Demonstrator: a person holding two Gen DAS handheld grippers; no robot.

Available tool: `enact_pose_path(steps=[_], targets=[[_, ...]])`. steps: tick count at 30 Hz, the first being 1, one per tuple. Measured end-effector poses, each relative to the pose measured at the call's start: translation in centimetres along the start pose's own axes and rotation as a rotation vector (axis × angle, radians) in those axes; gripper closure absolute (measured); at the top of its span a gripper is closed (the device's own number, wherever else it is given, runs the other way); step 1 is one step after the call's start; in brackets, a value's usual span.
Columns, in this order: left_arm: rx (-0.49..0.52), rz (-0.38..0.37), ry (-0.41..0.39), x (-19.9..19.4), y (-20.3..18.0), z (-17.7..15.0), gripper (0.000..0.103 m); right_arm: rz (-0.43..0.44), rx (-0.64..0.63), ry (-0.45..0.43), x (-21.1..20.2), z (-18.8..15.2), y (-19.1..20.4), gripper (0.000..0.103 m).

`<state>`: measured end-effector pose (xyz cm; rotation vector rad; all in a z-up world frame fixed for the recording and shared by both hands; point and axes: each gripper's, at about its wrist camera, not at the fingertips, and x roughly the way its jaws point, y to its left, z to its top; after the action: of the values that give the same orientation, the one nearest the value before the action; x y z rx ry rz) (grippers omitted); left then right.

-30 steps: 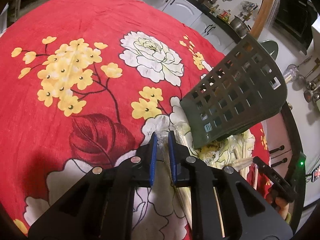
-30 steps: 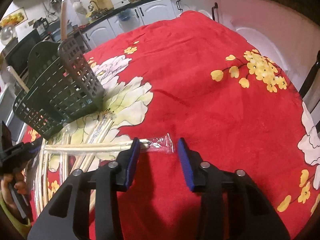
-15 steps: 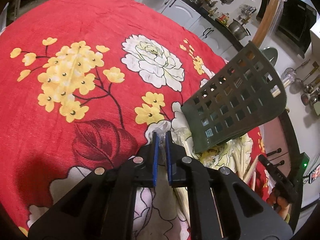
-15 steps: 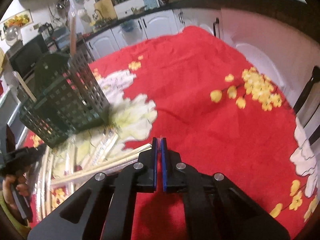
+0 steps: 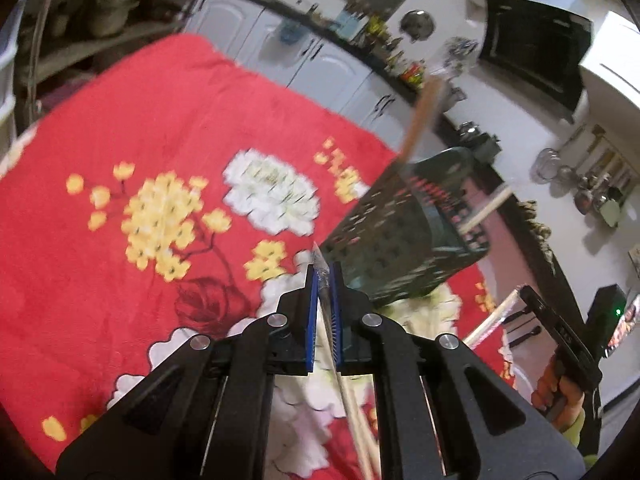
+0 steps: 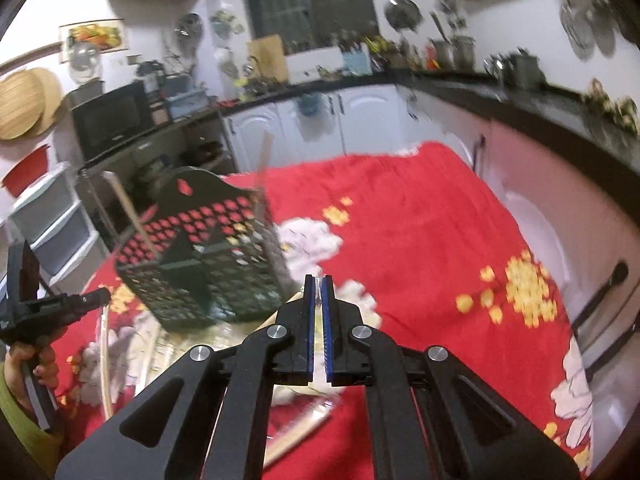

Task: Organize utensils

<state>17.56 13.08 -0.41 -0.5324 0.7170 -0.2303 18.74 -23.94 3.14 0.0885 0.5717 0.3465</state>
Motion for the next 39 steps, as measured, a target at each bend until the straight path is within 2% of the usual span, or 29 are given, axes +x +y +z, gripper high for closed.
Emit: enact_pose_path(steps=[6, 22, 39], targets=[[0.079, -0.054, -0.057, -2.2, -3.7, 0.7, 0.100, 0.040, -0.067, -0.042, -1.5, 1.2, 2.7, 0.099], [0.244, -0.140, -0.107, -3.3, -11.4, 2.3, 0.100, 0.124, -0.167, -0.164, -6.0, 4.4, 6.4, 0.100], [0.336, -0.188, -0.188, -3.5, -16.8, 4.2, 0.100, 0.105, -0.197, -0.268, -8.7, 7.2, 6.3, 0.100]])
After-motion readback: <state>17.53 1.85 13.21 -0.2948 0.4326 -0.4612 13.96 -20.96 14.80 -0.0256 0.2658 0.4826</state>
